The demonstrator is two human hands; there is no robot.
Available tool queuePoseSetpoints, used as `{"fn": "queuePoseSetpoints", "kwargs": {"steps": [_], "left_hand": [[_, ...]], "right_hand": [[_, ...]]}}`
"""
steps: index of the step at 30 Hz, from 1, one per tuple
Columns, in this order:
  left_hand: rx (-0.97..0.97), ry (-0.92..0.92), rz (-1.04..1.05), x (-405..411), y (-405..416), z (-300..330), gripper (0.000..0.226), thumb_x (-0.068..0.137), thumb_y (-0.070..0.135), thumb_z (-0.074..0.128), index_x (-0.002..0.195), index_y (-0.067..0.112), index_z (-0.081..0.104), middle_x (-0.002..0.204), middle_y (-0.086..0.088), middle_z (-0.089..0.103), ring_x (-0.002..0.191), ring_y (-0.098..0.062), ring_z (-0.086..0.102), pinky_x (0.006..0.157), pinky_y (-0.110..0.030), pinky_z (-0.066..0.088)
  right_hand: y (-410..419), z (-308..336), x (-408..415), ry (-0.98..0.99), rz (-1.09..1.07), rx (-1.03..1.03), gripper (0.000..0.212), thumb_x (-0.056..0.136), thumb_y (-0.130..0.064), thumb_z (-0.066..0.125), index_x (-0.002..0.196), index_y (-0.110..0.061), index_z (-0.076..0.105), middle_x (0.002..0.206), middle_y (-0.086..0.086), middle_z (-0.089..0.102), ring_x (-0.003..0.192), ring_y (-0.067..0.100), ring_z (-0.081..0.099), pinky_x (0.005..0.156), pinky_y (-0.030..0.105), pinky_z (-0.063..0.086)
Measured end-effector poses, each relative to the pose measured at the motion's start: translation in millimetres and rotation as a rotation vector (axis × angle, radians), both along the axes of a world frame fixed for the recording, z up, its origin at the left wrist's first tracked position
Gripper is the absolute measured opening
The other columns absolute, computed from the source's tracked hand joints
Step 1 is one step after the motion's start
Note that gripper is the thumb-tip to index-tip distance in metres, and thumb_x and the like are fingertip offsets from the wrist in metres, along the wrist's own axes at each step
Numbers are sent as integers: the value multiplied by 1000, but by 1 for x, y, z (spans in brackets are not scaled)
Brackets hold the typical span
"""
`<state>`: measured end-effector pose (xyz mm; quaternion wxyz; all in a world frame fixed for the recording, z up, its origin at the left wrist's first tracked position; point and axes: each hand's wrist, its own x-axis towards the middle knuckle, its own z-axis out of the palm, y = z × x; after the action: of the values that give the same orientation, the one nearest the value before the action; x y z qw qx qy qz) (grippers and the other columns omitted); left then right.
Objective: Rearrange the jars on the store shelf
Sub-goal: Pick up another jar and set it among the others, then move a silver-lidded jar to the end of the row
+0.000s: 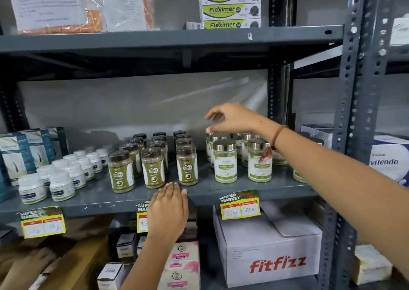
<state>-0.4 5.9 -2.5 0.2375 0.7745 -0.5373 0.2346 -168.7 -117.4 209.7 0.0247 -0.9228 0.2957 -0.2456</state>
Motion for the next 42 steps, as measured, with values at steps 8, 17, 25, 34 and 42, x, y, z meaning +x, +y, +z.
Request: {"fn": "queuePoseSetpoints", "kwargs": {"steps": [8,17,25,34,42], "left_hand": [[30,-6,-4,-1,3,1,58,94,39,20,124,7,58,127,-11,63,122,-24,55,106,-40,42],[56,7,-8,0,3,3,69,89,45,11,126,7,56,129,-10,62,124,-22,53,108,-39,41],[62,20,0,-3,3,5,74,87,47,8,124,6,57,128,-11,63,122,-23,55,106,-40,42],[59,21,11,-4,4,6,73,88,47,6,128,9,54,132,-8,60,126,-21,51,109,-38,38],[70,29,18,-4,4,7,67,90,45,12,129,10,53,133,-8,59,126,-20,51,109,-38,38]], "right_hand": [[-23,-3,-123,192,-503,-174,42,84,-54,62,114,-25,66,114,6,67,104,30,62,88,45,54],[-32,-28,-144,606,-759,-50,66,93,-61,44,138,-13,51,133,11,57,118,32,56,91,45,50],[-45,-31,-146,504,-720,-35,46,85,-47,68,112,-10,63,114,9,62,98,28,57,88,44,54],[-68,-37,-151,375,-577,40,61,82,-49,71,132,-18,58,129,6,62,114,28,58,96,44,50],[-72,-33,-155,352,-494,81,59,80,-45,75,132,-20,59,133,3,60,119,24,55,98,38,47]]}}
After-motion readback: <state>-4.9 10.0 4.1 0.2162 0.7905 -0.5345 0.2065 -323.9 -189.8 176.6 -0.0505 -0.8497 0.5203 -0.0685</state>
